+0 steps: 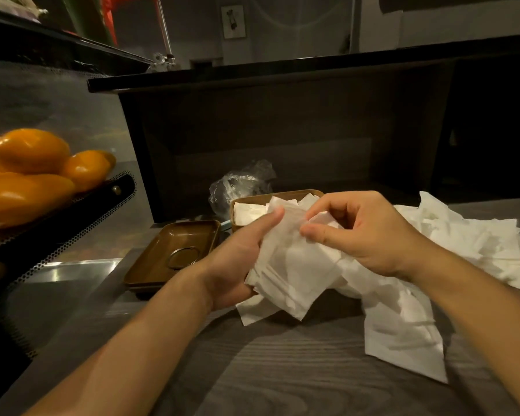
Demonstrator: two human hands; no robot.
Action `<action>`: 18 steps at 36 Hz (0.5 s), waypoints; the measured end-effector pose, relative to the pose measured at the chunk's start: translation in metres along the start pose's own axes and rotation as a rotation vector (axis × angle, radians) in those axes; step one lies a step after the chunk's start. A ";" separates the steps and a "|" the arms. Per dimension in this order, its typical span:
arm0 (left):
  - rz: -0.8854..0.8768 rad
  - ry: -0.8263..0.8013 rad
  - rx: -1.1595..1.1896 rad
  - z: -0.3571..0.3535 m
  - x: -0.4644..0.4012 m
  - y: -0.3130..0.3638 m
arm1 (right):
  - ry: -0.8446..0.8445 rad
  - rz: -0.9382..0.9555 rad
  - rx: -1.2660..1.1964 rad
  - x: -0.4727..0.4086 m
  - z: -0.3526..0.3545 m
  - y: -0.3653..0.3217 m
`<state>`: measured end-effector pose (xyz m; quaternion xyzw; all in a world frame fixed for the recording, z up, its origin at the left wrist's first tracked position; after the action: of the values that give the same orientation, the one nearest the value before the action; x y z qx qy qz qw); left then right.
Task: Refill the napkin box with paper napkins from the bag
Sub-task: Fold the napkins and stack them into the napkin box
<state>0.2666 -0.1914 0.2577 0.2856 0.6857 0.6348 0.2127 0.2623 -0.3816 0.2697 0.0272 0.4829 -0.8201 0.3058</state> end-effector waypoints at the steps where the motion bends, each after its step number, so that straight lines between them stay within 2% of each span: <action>1: 0.011 -0.013 -0.004 -0.001 0.000 0.000 | 0.031 0.017 0.040 0.000 -0.001 0.000; 4: 0.042 -0.024 0.021 -0.002 0.000 0.001 | 0.090 0.070 0.088 0.000 -0.001 -0.003; 9: 0.105 -0.067 0.043 -0.003 0.001 0.001 | -0.009 0.136 -0.076 0.003 -0.002 -0.015; 15: 0.094 -0.148 0.171 -0.007 0.001 0.000 | 0.127 0.138 0.106 -0.002 -0.009 -0.009; 18: 0.121 -0.254 0.184 -0.006 0.002 0.001 | 0.165 0.144 0.136 -0.002 -0.006 -0.005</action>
<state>0.2615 -0.1947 0.2592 0.4226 0.6901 0.5396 0.2323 0.2596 -0.3740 0.2714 0.1498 0.4463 -0.8220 0.3205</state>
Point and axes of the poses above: each hand's wrist, its own x-axis away from the middle knuckle, its own z-axis out of the back of the hand, y = z × x, the point moved 1 cm from there along -x, towards the middle knuckle, and after that the axes turned 13 degrees about -y, right-handed, at the moved point
